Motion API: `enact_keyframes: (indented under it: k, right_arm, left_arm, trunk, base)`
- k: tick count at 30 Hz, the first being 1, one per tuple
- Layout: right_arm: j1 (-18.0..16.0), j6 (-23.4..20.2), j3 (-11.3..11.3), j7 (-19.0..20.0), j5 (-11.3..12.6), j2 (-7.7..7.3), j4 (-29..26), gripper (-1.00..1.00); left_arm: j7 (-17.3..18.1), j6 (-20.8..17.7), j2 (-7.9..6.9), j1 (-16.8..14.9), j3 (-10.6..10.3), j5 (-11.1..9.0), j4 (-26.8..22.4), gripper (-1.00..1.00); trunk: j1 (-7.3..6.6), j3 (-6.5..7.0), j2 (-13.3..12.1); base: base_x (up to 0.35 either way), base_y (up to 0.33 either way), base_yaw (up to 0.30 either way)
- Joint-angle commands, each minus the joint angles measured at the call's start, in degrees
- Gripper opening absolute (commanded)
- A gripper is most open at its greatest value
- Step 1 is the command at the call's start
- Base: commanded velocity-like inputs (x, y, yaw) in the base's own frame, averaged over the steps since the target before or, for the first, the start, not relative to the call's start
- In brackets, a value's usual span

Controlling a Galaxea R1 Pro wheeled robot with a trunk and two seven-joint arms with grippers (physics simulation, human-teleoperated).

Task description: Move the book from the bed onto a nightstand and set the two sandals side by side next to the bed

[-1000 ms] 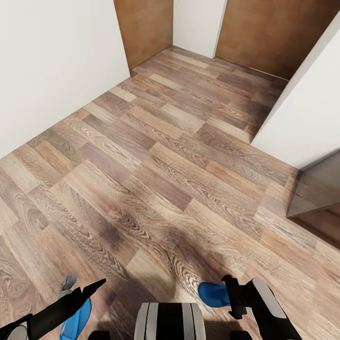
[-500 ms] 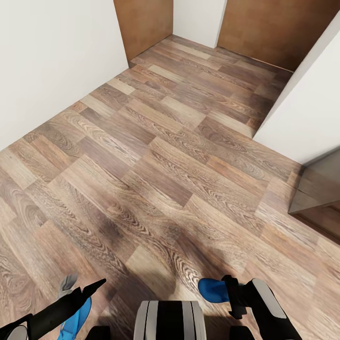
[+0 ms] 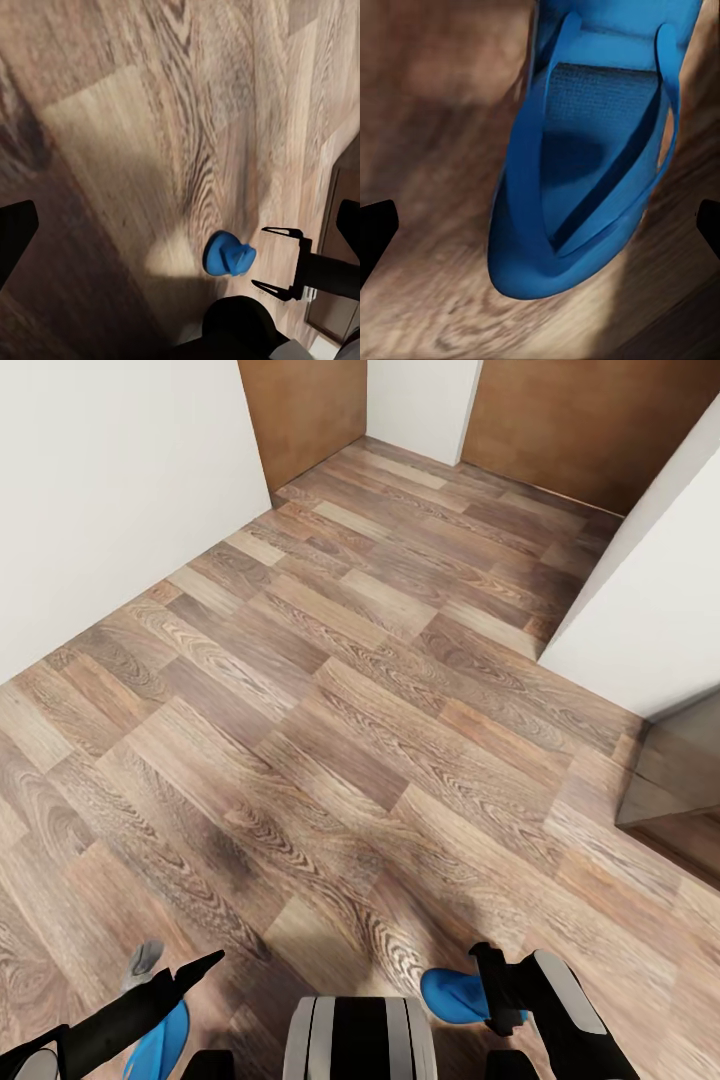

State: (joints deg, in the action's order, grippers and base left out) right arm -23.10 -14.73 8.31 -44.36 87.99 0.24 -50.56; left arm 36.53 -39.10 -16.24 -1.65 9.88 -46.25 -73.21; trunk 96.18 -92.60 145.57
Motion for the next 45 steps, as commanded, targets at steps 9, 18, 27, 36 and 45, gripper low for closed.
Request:
enact_keyframes:
  k: [9, 18, 27, 36, 45]
  right_arm:
    - [-0.02, -0.39, 0.19, -0.29, 0.07, 0.03, -0.07, 1.00]
    - [-0.02, -0.39, 0.20, -0.29, 0.07, 0.03, -0.07, 1.00]
    - [-0.02, -0.39, 0.17, -0.29, 0.07, 0.03, -0.07, 1.00]
    - [-0.02, -0.39, 0.13, -0.29, 0.07, 0.03, -0.07, 1.00]
    - [-0.02, -0.39, -0.03, -0.29, 0.07, 0.11, 0.01, 1.00]
  left_arm:
    - [0.04, -0.36, 0.04, -0.02, 0.04, -0.25, 0.00, 1.00]
    - [0.07, -0.36, 0.02, -0.02, 0.05, -0.25, 0.00, 1.00]
    - [0.12, -0.44, -0.01, -0.02, 0.05, -0.27, 0.00, 1.00]
    - [0.14, -0.45, 0.01, -0.02, 0.05, -0.33, 0.00, 1.00]
    - [0.21, -0.45, -0.02, -0.02, 0.05, -0.34, 0.00, 1.00]
  trunk:
    - [0.01, -0.03, 0.01]
    - [0.01, -0.03, 0.01]
    - [0.14, -1.14, 0.08]
    - [0.32, -2.69, 0.17]
    - [0.39, -3.36, 0.21]
  base:
    - [0.037, 0.000, 0.000]
    - [0.002, 0.000, 0.000]
    - [0.000, 0.000, 0.000]
    - [0.000, 0.000, 0.000]
    - [0.000, 0.000, 0.000]
